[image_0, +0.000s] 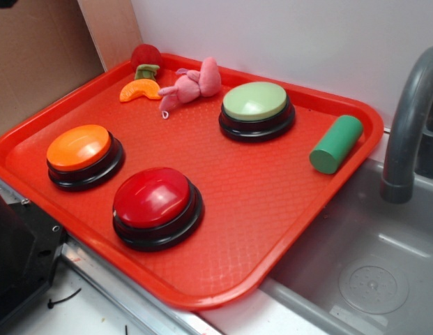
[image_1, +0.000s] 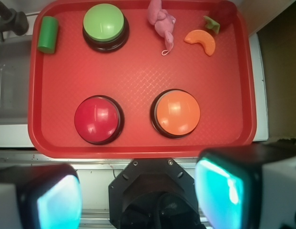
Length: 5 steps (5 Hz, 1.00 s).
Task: Push the red button.
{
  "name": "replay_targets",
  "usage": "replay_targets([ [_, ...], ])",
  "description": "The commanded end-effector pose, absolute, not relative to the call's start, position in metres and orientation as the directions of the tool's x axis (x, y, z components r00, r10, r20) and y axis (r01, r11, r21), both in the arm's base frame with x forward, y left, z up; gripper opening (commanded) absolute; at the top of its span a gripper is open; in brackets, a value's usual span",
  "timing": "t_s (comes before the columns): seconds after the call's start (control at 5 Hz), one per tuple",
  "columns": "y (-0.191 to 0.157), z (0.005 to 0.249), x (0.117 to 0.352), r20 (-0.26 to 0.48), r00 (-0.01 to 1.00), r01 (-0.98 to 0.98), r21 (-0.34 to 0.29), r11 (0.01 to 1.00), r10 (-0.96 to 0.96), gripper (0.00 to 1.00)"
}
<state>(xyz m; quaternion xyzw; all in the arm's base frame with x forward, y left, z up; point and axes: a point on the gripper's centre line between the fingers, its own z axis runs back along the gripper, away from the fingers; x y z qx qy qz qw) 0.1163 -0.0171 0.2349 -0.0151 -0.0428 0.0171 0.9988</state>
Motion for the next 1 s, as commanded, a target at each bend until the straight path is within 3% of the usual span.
replay_targets([
  [0.0,-0.017,0.235,0.116,0.085,0.996,-0.033,-0.032,0.999,0.035,1.0],
  [0.2,-0.066,0.185,0.129,-0.034,0.975,0.221,0.052,0.974,-0.22,1.0],
  [0.4,-0.087,0.133,0.129,-0.126,0.933,0.345,0.056,0.937,-0.337,1.0],
  [0.8,-0.087,0.133,0.129,-0.126,0.933,0.345,0.056,0.937,-0.337,1.0],
])
